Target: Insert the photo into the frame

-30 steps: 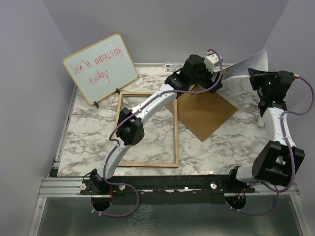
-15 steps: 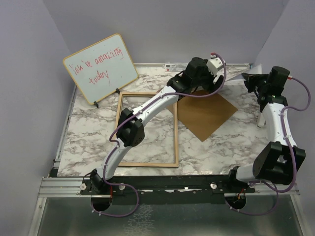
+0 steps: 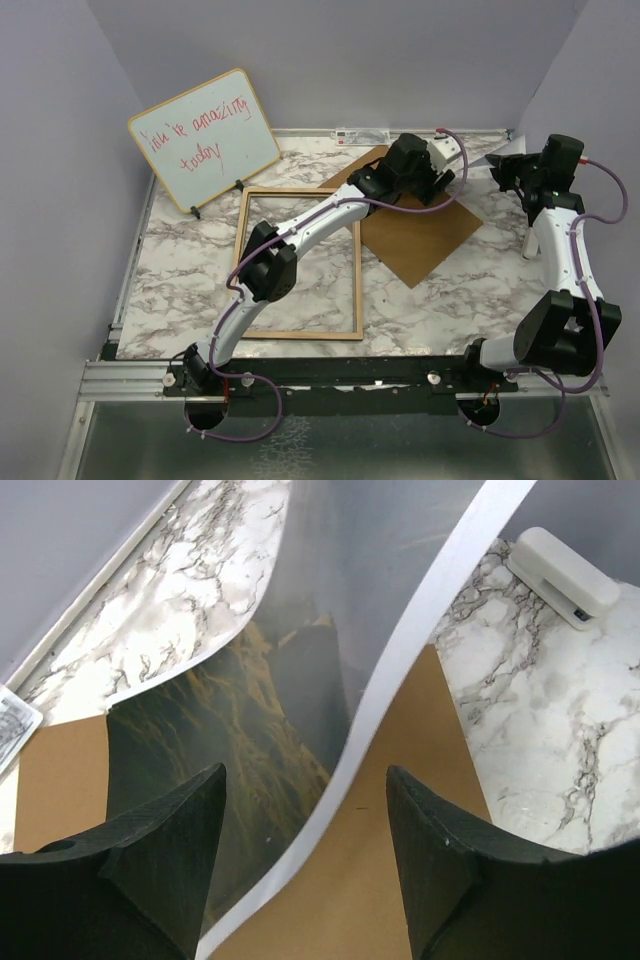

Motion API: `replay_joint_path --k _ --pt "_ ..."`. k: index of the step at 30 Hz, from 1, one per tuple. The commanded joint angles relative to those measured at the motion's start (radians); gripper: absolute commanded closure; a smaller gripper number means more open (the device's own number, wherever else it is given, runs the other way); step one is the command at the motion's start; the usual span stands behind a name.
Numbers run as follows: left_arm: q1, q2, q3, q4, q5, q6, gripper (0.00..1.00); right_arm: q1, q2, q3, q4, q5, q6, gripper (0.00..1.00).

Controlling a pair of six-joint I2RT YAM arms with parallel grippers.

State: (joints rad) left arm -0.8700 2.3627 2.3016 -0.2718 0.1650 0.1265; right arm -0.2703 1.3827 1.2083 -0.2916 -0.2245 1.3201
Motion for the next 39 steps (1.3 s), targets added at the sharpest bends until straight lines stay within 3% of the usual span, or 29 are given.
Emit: replay_joint_path --k 1,7,11,18,24,28,31,35,39 --pt "-0.034 -0.046 0.02 -0.017 -0.086 0.056 0.33 0.006 -0.035 0.036 -0.062 0.007 0.011 0.99" --pt "-0.047 -0.04 0.026 -0.049 -0.027 0.105 0.23 0.008 -0.04 0.049 -0.085 0.003 0.007 0.99" --pt "-0.05 -0.024 0.035 -0.046 -0.077 0.115 0.26 0.008 -0.049 0.052 -0.094 -0.011 0.007 0.99" --pt "-0.058 -0.003 0.046 -0.014 -0.196 0.114 0.5 0.008 -0.05 0.069 -0.125 -0.046 0.003 0.99" --pt "-0.068 0.01 0.052 -0.008 -0.202 0.121 0.74 0.016 -0.045 0.068 -0.127 -0.069 0.009 0.99" --pt "-0.072 0.012 0.045 -0.009 -0.211 0.135 0.84 0.017 -0.043 0.069 -0.127 -0.08 0.015 0.99" --pt "-0.073 0.012 0.049 -0.009 -0.201 0.135 0.83 0.017 -0.043 0.072 -0.126 -0.084 0.019 0.99" --pt "-0.073 0.017 0.045 -0.008 -0.191 0.128 0.58 0.017 -0.043 0.079 -0.121 -0.102 0.031 0.99" --pt "-0.075 0.025 0.04 0.003 -0.187 0.126 0.59 0.017 -0.049 0.089 -0.123 -0.117 0.04 0.99"
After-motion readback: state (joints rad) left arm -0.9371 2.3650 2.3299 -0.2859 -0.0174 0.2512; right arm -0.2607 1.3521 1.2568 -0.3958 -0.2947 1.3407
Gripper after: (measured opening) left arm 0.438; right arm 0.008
